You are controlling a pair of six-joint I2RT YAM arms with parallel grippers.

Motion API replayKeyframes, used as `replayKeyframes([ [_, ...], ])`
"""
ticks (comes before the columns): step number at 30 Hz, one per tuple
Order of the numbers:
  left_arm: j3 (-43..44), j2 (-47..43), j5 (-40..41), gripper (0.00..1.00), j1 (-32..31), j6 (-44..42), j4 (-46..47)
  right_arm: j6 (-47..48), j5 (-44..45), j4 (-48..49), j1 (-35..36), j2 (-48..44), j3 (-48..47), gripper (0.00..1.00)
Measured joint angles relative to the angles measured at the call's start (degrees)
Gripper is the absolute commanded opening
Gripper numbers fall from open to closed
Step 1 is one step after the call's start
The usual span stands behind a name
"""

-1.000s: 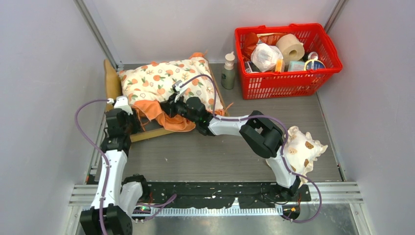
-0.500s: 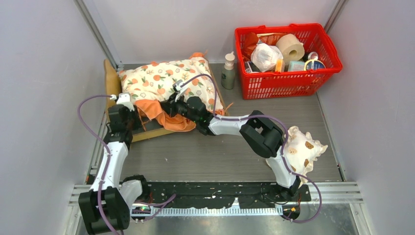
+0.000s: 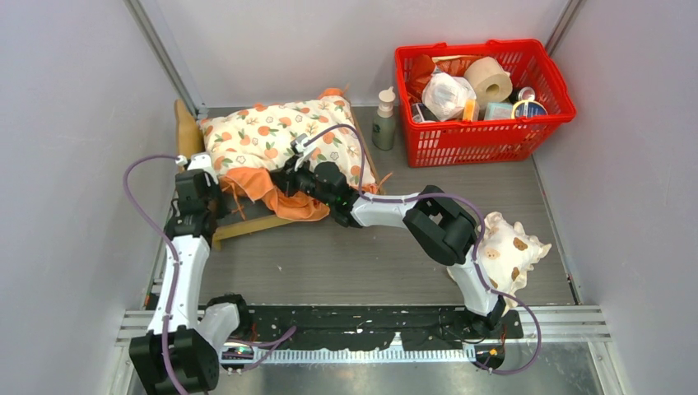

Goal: Set up the pet bed
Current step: Cross the ropes on the bed frame.

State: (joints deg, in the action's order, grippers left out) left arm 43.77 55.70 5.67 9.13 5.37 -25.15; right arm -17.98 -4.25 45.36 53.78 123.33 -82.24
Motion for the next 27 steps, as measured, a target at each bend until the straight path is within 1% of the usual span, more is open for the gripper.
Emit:
replayKeyframes([
  [4, 1.16, -2.89, -1.29, 0.00, 0.00, -1.03, -5.55, 0.02, -0.42, -0.04, 0.00, 0.00, 0.07, 0.05],
  [7, 4.31, -4.76, -2.82, 0.00, 0.00, -1.09, -10.05, 0.00, -1.03, -0.26, 0.00, 0.00, 0.07, 0.05],
  [10, 8.15, -5.73, -5.01, 0.00, 0.00, 0.70, -13.62, -0.04, -1.77, -0.46, 0.00, 0.00, 0.07, 0.05],
  [14, 12.70, -5.05, -9.03, 0.00, 0.04, 3.17, -18.34, -0.04, -2.32, -0.83, 0.00, 0.00, 0.07, 0.05],
  [17, 15.61, -3.17, -11.72, 0.00, 0.11, 3.48, -21.79, 0.00, -2.47, -0.90, 0.00, 0.00, 0.11, 0.05],
  [25, 16.11, -0.17, -13.27, 0.00, 0.37, 2.05, -30.42, 0.11, -2.54, -1.11, 0.39, 0.00, 0.50, 0.05],
  [27, 16.11, -0.61, -15.08, 0.00, 1.09, 2.21, -31.19, 0.22, -2.54, -1.27, 0.66, 0.00, 0.52, 0.07],
])
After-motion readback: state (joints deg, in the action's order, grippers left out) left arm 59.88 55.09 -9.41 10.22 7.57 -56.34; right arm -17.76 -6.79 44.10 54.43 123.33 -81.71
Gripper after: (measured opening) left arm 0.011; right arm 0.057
